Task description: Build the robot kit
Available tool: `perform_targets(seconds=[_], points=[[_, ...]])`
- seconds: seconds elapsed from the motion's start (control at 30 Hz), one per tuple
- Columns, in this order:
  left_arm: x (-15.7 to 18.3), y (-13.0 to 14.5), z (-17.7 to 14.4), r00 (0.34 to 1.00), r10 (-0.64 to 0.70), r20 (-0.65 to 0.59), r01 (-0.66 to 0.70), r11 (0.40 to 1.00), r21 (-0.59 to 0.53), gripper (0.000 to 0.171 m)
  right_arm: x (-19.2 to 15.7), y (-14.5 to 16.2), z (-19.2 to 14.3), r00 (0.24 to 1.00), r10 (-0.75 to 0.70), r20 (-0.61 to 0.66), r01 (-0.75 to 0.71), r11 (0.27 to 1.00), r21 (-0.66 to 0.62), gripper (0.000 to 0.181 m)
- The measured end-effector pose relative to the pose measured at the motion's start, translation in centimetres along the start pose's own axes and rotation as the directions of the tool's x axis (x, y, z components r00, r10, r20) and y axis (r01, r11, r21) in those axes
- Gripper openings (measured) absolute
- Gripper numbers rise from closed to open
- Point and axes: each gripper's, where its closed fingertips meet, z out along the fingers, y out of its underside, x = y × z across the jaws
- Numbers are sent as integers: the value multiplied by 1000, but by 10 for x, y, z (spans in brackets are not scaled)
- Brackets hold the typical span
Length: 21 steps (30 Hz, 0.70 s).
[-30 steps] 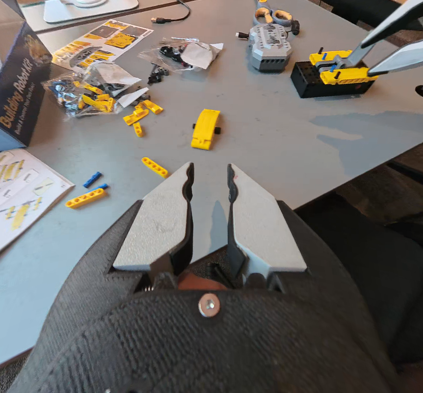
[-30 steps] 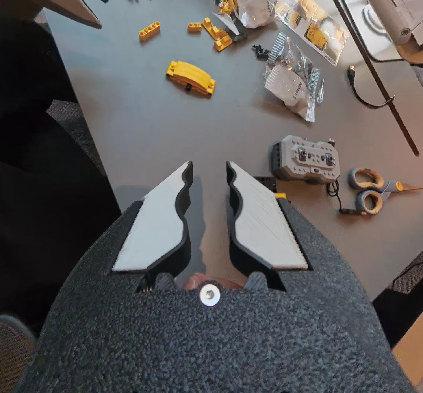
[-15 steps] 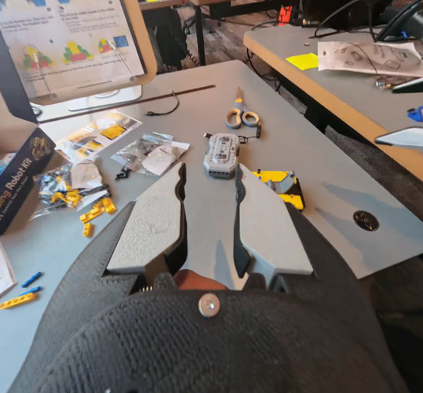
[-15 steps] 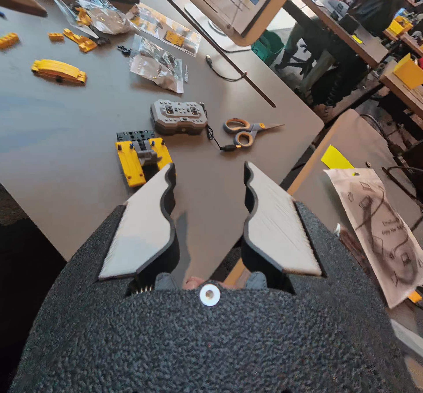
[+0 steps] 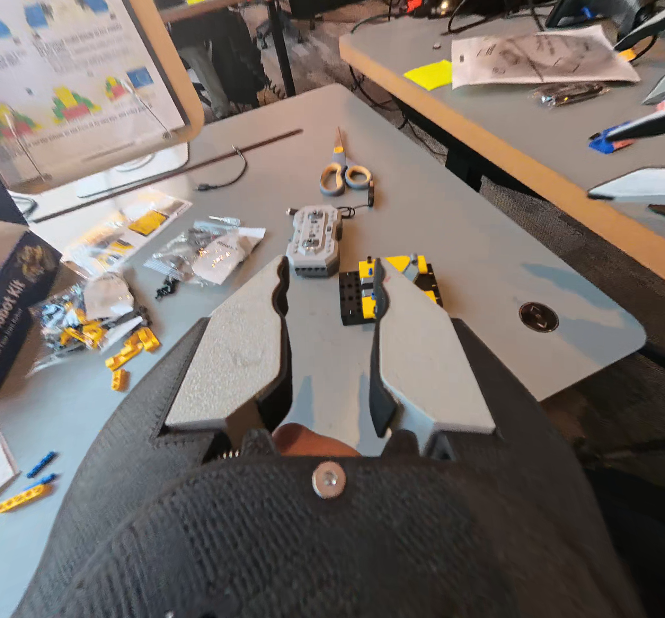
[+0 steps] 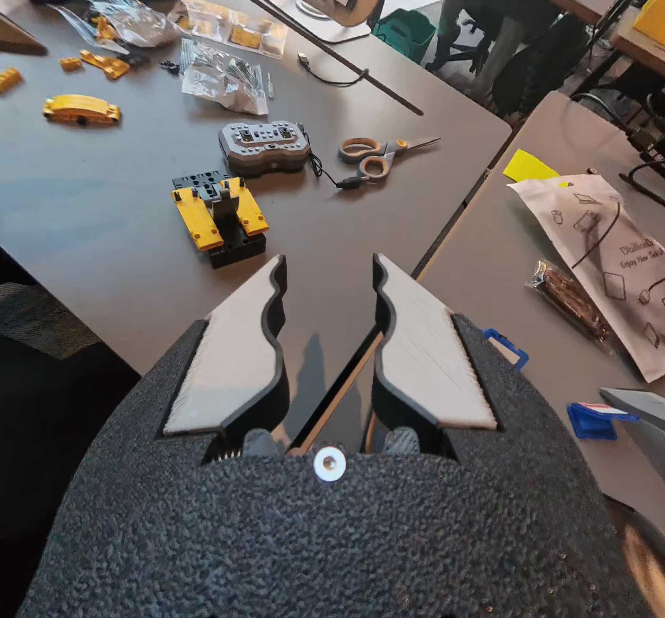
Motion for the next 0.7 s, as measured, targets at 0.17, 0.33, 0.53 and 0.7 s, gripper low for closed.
perform_targets(seconds=[0.17,0.33,0.53,0.7], points=[[-35,-36,-16,999,-24,48,20,996,85,44,4,3,-4,999,34,-6,-34,999,-4,47],[-37,22,-1,997,-76,8,76,995,-59,45,-5,15,10,993,79,91,-71,993,-92,44],[-56,47,-1,997,-71,43,74,993,-88,48,6,-49,-24,978,21,206,-30,999,37,48],[-78,38,12,988,-122,98,125,992,-33,48,3,-45,-10,947,35,321,-34,999,-10,53]])
